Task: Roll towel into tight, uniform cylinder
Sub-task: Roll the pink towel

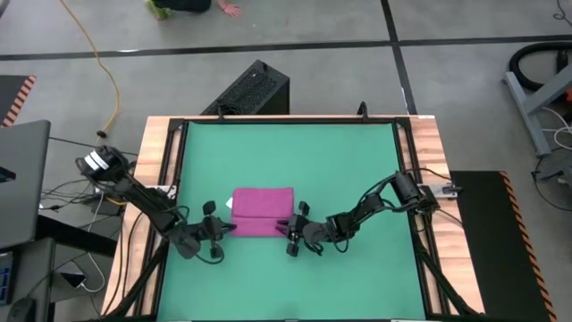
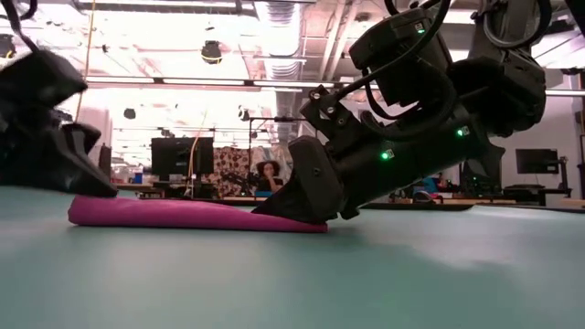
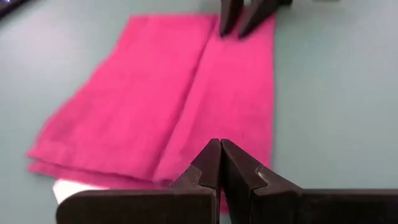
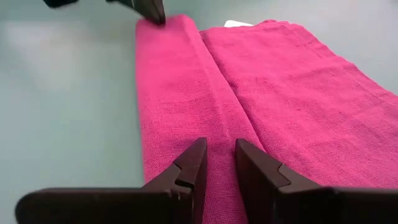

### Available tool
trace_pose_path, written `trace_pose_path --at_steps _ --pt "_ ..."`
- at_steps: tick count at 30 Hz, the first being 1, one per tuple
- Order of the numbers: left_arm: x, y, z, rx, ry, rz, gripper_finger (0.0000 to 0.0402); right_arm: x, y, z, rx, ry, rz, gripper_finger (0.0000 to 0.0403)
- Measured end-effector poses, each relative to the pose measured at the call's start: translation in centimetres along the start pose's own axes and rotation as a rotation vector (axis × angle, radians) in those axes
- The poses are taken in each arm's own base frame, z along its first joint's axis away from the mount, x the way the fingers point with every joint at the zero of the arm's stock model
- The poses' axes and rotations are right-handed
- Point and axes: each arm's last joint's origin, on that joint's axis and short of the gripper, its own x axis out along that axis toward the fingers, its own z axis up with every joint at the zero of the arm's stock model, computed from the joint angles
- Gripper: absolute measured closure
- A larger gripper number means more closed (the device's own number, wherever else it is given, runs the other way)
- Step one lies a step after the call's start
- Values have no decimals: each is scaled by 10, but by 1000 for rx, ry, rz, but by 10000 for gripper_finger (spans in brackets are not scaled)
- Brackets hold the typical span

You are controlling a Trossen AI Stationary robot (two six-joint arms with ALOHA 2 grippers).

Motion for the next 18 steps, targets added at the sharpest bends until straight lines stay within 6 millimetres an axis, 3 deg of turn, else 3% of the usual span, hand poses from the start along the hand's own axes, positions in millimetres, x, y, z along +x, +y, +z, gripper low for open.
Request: trace_pose_path --at_steps 7,10,15,18 --pt "12 -1 -13 5 63 58 401 0 0 1 0 -9 3 297" --pt "13 0 -18 -19 106 46 401 -6 4 11 -43 -50 27 297" --pt "12 0 -20 -35 136 38 401 -34 18 59 -135 -184 79 296" --pt "12 0 -21 -22 141 38 401 -53 26 75 -251 -192 136 287"
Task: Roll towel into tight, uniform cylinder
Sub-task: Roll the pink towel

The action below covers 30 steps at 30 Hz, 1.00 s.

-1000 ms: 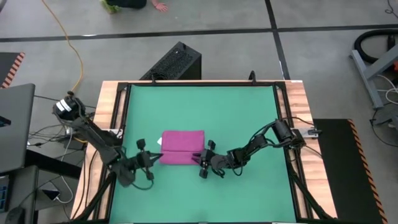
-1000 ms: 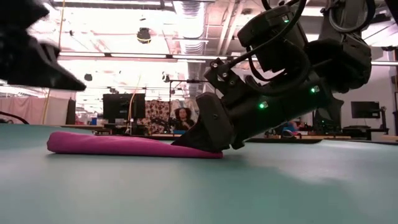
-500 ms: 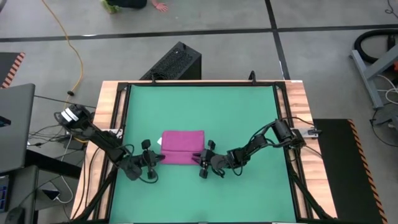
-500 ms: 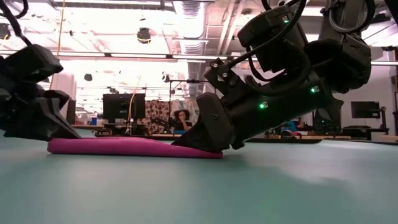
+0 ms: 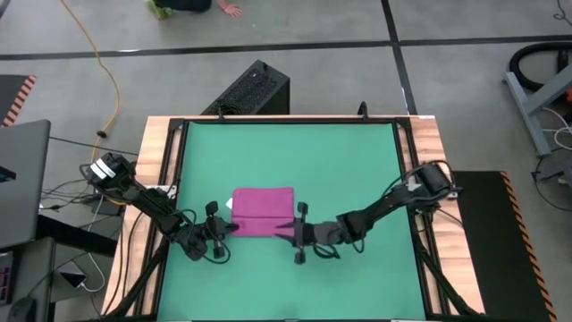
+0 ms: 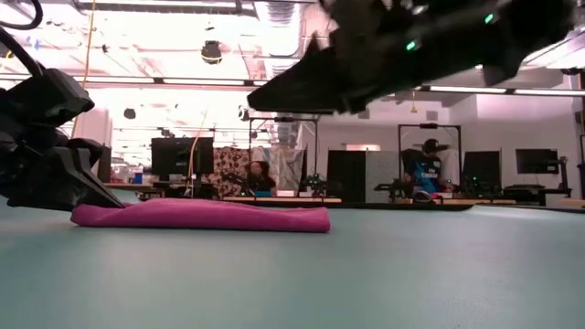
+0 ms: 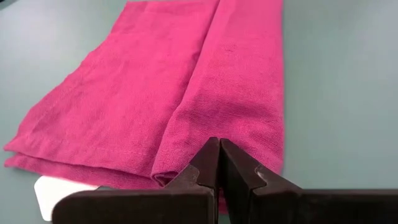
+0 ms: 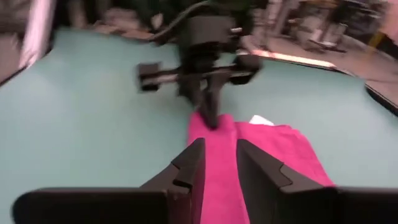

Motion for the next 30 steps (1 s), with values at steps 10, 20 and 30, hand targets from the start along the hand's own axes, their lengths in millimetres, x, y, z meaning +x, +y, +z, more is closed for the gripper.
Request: trace_pose_path --at_steps 10,20,30 --pt "0 2 -3 -7 25 12 401 1 17 -24 -100 223 56 131" --pt "0 3 -4 -1 35 15 401 22 1 -55 -168 320 -1 112" --pt "1 3 -4 8 39 18 401 19 -23 -85 -93 405 8 113"
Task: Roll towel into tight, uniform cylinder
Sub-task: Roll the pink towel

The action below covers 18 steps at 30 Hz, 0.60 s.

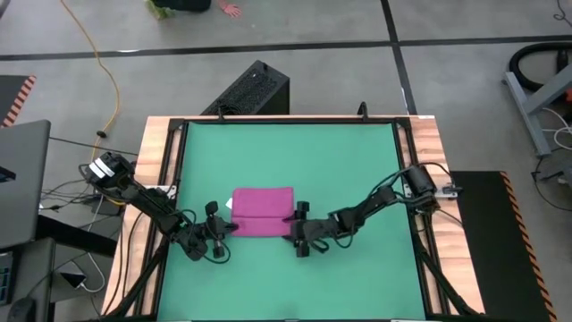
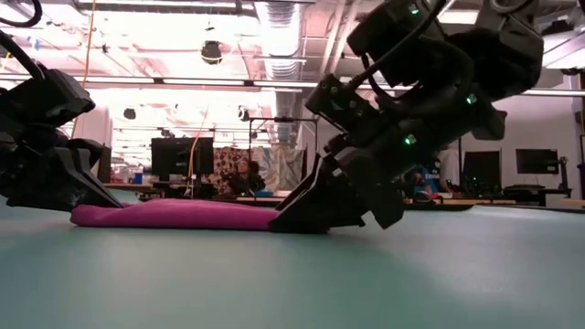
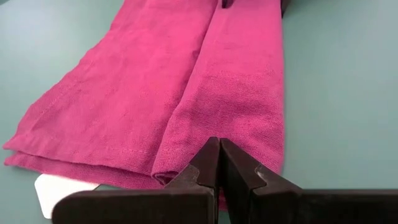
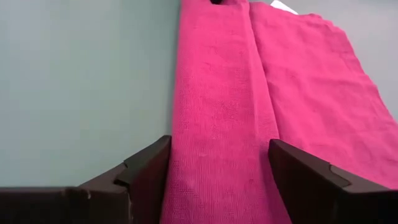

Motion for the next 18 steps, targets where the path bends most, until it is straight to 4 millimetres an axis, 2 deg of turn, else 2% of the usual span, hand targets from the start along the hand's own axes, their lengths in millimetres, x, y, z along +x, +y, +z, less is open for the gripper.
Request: trace_pose_path --at_steps 3,7,11,18 --pt "1 1 0 5 5 5 401 7 1 -17 -8 43 -7 113" --pt "3 3 1 24 12 9 401 17 3 -30 -5 17 -20 113" --pt "4 4 2 28 17 13 401 24 6 -37 -17 -29 -24 113" --pt "4 4 2 28 21 7 401 28 6 -41 59 -59 -53 114"
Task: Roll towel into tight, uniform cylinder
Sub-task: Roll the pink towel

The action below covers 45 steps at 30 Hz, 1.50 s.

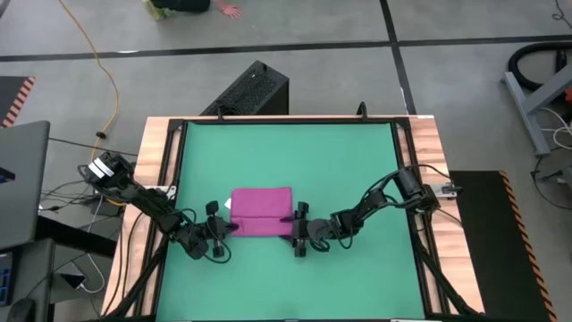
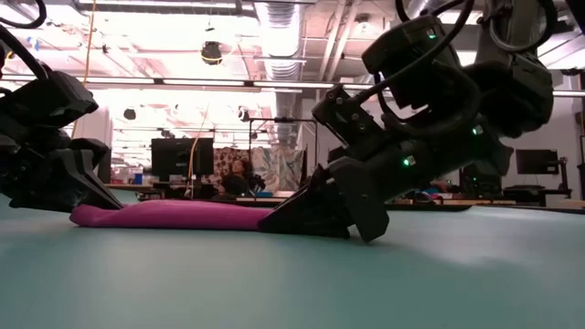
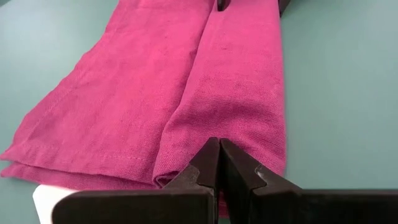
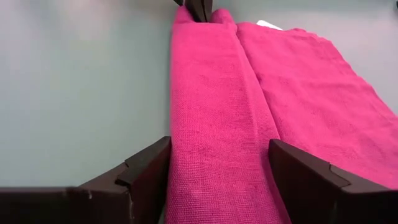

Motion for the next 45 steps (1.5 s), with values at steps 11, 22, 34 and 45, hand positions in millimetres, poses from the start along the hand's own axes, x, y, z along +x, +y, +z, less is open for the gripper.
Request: trace_pose_path --at_steps 11,22,34,45 --pt "0 0 0 7 1 -3 401 1 -4 -1 106 -2 -40 207" --pt "-8 0 8 -4 -13 -72 401 -7 8 2 132 8 -34 373" --pt "-23 4 27 68 -109 -102 402 -27 -12 30 506 214 262 373" --pt "-25 -1 41 111 -224 -132 402 -28 -44 39 973 411 363 368"
